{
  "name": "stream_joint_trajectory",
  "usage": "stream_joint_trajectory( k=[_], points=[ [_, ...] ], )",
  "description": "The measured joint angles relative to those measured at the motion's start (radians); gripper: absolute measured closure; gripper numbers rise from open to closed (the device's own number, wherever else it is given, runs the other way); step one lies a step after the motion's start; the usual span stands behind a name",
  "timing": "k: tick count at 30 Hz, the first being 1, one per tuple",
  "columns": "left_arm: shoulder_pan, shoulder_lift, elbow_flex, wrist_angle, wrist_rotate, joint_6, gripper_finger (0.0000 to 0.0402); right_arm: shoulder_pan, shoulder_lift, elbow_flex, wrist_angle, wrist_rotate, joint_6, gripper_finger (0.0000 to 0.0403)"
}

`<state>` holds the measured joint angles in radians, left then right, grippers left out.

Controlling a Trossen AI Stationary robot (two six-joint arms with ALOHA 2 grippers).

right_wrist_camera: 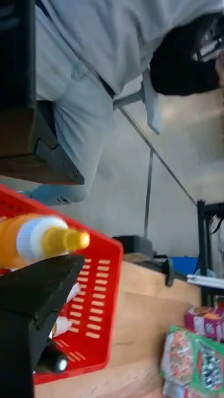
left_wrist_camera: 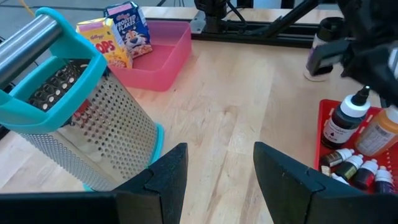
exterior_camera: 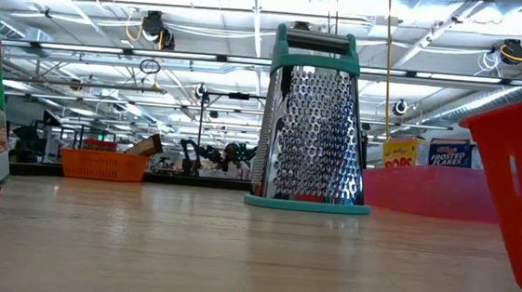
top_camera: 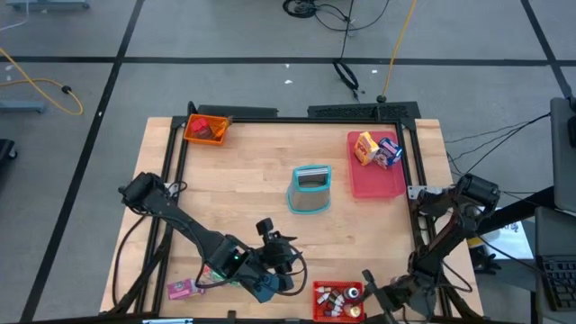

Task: Pick & Place Kitchen Items
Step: Put the big yellow food coloring bottle into the red bin, then put the purple seasoning bottle into the orange bin

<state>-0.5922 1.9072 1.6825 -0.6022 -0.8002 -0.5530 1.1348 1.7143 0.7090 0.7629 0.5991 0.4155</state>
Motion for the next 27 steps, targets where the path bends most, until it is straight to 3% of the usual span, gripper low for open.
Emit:
stream_joint_trajectory(
  k=[5,9,14,19,27],
  points=[
    [0.0,0.0,0.0,0.0,0.009,-0.002,0.0217,0.027,-0.09,0.0,-0.096,0.012,-0.033,0.0216],
    [0.0,0.0,0.0,0.0,0.01,-0.003,0.0217,0.044,-0.191,0.0,-0.274,0.037,-0.012,0.0219],
    [0.0,0.0,0.0,0.0,0.01,-0.007,0.0217,0.058,-0.356,0.0,-0.584,0.037,0.137,0.0226],
    [0.0,0.0,0.0,0.0,0.01,-0.007,0.0217,0.058,-0.542,0.0,-0.839,-0.033,0.295,0.0227],
    [0.0,0.0,0.0,0.001,0.01,-0.009,0.0217,0.069,-0.689,0.0,-1.012,-0.108,0.464,0.0228]
  ],
)
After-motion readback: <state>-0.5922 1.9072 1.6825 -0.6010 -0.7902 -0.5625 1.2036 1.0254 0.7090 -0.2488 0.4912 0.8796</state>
